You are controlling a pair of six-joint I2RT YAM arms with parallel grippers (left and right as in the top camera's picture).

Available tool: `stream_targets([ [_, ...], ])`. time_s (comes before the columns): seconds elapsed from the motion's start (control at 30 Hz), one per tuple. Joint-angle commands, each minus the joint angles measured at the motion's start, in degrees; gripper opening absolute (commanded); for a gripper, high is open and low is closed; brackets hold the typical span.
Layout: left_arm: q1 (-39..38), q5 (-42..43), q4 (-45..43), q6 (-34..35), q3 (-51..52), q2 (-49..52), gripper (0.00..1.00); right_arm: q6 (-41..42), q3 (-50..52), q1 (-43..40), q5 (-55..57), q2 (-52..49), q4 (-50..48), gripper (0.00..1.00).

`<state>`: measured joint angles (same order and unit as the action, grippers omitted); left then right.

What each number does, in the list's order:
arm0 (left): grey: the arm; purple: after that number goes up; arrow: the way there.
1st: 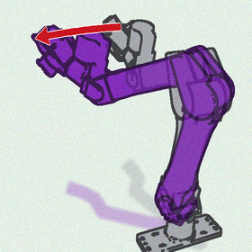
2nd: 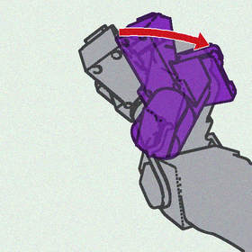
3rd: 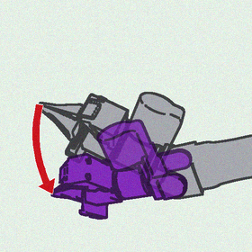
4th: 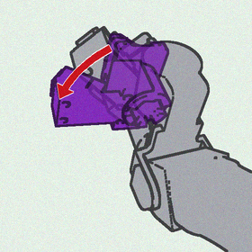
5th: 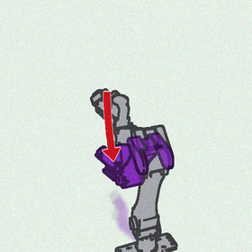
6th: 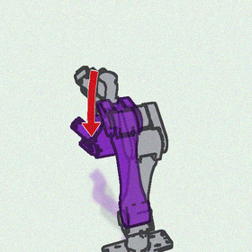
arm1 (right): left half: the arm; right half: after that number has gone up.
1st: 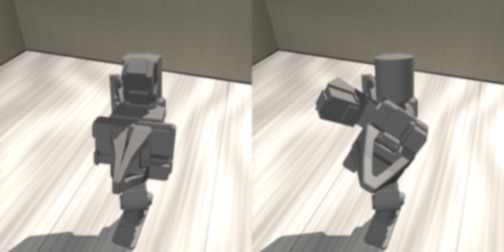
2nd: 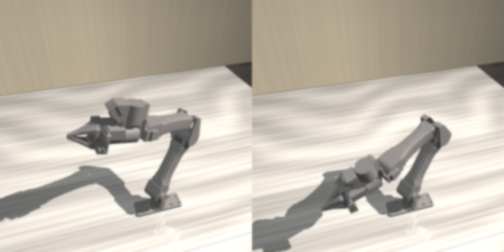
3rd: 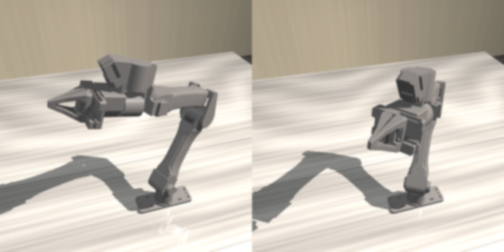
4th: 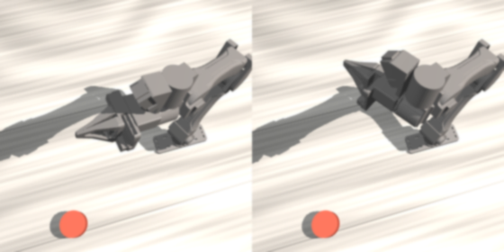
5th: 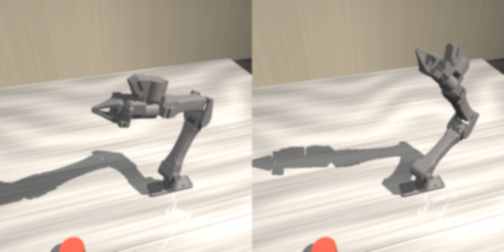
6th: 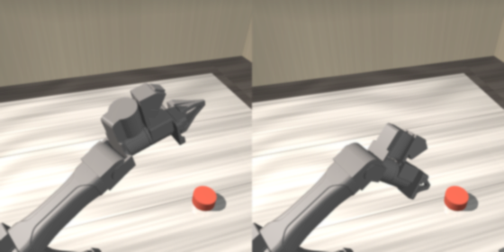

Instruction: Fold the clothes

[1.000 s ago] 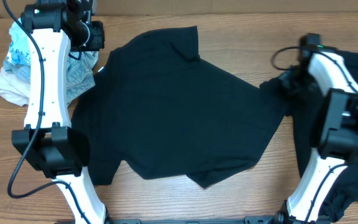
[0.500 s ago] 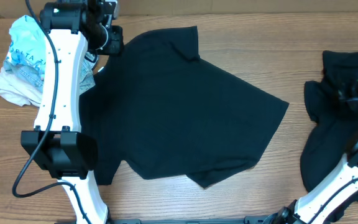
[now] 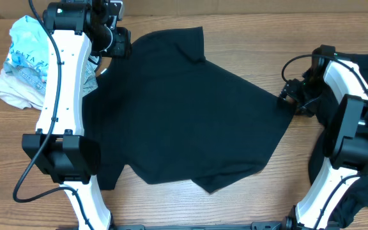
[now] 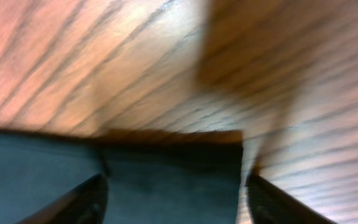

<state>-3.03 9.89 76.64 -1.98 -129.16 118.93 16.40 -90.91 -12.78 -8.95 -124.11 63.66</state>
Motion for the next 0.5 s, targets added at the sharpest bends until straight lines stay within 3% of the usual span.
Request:
stream_targets([
  [0.0, -0.2, 0.7, 0.0, -0.8, -0.8, -0.9, 0.63, 1.8, 1.7, -0.7, 3.5, 0.2, -1.0, 0.31],
  [0.13, -0.2, 0.7, 0.0, -0.6, -0.8, -0.9, 0.63, 3.4, 1.7, -0.7, 2.6, 0.2, -2.7, 0.04],
  [0.2, -0.2, 0.7, -0.2, -0.6, -0.8, -0.9, 0.64, 3.4, 1.7, -0.7, 2.2, 0.2, -5.9, 0.04],
  [0.3, -0.2, 0.7, -0.6, -0.6, -0.8, -0.9, 0.69, 3.4, 0.8, -1.8, -1.3, 0.2, -22.3, 0.04],
  [0.47, -0.2, 0.7, -1.0, -0.6, -0.8, -0.9, 0.75, 3.6, -4.9, -3.6, -3.6, 0.2, -38.1, 0.04],
])
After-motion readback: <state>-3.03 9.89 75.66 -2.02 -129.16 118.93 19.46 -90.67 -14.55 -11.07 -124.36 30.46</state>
